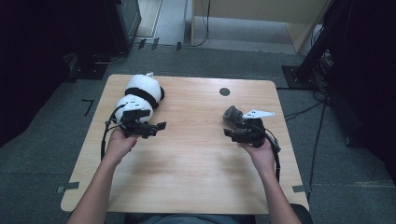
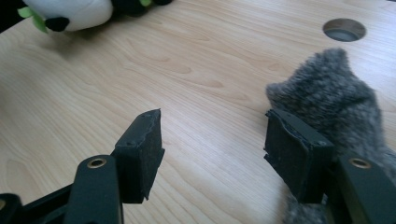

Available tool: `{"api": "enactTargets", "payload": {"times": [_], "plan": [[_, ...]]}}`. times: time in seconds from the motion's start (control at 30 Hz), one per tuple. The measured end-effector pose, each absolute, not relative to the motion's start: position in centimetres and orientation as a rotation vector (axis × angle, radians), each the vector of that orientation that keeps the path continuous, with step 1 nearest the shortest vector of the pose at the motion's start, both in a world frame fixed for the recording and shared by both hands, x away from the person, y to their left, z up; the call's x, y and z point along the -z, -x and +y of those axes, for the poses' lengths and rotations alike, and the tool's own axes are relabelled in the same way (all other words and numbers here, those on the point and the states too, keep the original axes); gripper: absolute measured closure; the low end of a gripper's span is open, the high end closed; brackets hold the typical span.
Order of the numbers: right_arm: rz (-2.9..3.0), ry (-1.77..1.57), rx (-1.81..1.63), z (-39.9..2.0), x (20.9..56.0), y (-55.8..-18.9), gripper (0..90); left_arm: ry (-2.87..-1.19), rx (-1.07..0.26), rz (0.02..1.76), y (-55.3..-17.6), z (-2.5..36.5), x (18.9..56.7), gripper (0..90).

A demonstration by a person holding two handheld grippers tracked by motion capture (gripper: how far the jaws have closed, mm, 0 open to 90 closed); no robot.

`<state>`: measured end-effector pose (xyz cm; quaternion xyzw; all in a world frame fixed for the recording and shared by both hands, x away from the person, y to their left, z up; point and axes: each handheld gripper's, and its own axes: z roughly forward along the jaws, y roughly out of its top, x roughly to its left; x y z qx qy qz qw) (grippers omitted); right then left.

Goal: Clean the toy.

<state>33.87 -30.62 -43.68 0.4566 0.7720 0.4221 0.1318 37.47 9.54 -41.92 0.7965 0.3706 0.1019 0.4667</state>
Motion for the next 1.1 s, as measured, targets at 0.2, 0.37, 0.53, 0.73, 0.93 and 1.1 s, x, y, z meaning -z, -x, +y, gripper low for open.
{"api": "enactTargets", "payload": {"times": [0.2, 0.37, 0.53, 0.73, 0.93, 1.1], "plan": [[2.274, -1.306, -1.251, -29.3, 44.0, -33.7, 35.1, -1.985, -0.233, 0.888, -37.0, 7.6, 42.7, 8.1], [2.309, -1.281, -1.242, -28.3, 44.3, -33.6, 35.2, -2.01, -0.209, 0.876, -36.7, 6.2, 43.4, 8.2], [2.341, -1.257, -1.24, -27.2, 44.9, -33.3, 37.9, -2.0, -0.179, 0.894, -36.3, 5.0, 44.1, 15.7], [2.355, -1.215, -1.202, -26.1, 45.5, -33.2, 38.5, -2.06, -0.175, 0.877, -36.0, 3.4, 45.3, 15.4], [2.387, -1.198, -1.168, -25.0, 46.8, -33.3, 39.4, -2.097, -0.175, 0.877, -35.6, 2.3, 47.0, 15.6], [2.407, -1.204, -1.131, -24.3, 47.7, -33.4, 39.8, -2.144, -0.193, 0.891, -35.6, 1.7, 48.4, 15.9]]}}
